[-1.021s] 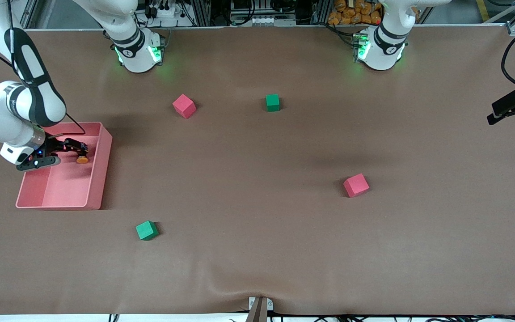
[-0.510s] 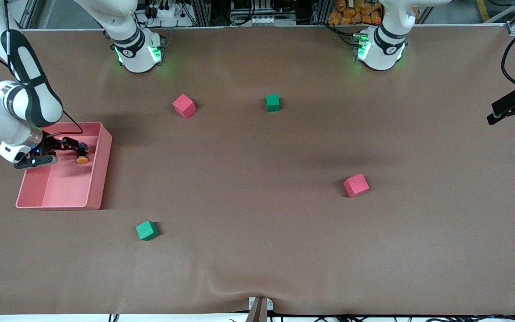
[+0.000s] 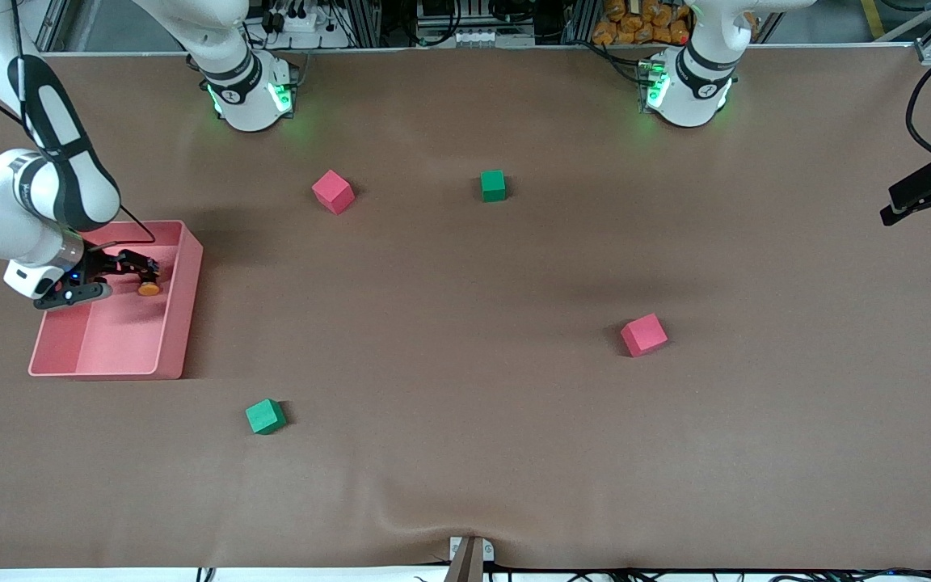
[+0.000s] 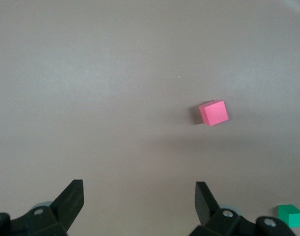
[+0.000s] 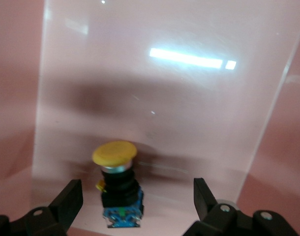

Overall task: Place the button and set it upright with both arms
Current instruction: 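Lower the open right gripper around the yellow button in the tray, then close the right gripper on the button body and lift it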

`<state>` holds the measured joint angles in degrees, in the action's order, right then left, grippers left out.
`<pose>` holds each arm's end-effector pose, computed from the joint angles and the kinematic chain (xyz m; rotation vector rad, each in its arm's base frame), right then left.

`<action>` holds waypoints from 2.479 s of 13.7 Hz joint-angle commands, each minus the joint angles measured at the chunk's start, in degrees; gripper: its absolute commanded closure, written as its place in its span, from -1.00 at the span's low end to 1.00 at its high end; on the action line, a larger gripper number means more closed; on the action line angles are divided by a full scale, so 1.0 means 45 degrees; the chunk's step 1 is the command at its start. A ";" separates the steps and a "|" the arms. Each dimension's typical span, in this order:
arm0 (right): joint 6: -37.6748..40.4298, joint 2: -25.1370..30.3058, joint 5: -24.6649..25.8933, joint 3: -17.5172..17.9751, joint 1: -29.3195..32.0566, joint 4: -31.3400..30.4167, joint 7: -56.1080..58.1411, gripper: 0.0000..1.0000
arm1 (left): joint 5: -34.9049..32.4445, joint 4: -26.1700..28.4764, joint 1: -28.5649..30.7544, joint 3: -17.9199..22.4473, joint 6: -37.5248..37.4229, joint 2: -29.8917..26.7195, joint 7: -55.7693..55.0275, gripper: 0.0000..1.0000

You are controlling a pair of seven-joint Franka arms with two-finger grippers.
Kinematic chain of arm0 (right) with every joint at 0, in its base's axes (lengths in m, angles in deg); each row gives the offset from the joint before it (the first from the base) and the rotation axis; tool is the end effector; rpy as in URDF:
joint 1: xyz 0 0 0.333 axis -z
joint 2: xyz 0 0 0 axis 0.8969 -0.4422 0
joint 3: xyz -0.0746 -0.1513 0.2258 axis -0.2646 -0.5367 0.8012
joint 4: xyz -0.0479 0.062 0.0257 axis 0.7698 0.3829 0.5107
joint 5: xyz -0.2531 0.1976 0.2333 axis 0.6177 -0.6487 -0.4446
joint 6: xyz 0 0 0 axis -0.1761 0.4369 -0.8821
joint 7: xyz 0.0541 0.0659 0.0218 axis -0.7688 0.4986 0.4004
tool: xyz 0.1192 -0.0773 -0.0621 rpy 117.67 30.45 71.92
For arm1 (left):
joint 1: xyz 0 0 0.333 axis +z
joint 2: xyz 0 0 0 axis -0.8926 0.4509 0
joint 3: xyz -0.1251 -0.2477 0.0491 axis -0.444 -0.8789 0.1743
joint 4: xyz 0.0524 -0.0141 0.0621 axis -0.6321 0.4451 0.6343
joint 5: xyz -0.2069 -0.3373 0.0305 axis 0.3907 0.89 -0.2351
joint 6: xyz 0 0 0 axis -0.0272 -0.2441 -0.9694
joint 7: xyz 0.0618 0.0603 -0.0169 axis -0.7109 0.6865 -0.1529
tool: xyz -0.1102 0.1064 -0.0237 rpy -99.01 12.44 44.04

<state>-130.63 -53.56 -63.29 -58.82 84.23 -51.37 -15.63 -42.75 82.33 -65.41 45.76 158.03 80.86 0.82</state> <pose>0.4751 -0.1804 0.1296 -3.0902 -0.3952 0.1399 0.5639 0.0273 0.5580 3.1038 0.0324 0.0516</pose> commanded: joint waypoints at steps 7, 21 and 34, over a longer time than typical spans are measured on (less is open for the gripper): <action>-0.0442 -0.0503 0.0132 -0.0047 -0.0252 0.0041 0.0511 -1.00 | 0.0228 -0.0214 0.0101 0.0033 -0.0206 0.0055 0.0352 -1.00; 0.1726 0.0083 0.0132 -0.0046 -0.0252 -0.0077 0.0999 1.00 | 0.0248 -0.0195 0.0101 0.0014 -0.0206 0.0074 0.0333 -1.00; 0.4554 0.0044 -0.0101 0.0032 -0.3099 0.4762 0.2171 1.00 | 0.0248 -0.0195 0.0101 0.0014 -0.0206 0.0074 0.0352 -1.00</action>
<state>-113.93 -53.26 -63.20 -58.26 73.96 -34.07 -5.96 -42.75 82.34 -65.40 45.76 158.03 80.86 0.82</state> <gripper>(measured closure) 0.643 0.000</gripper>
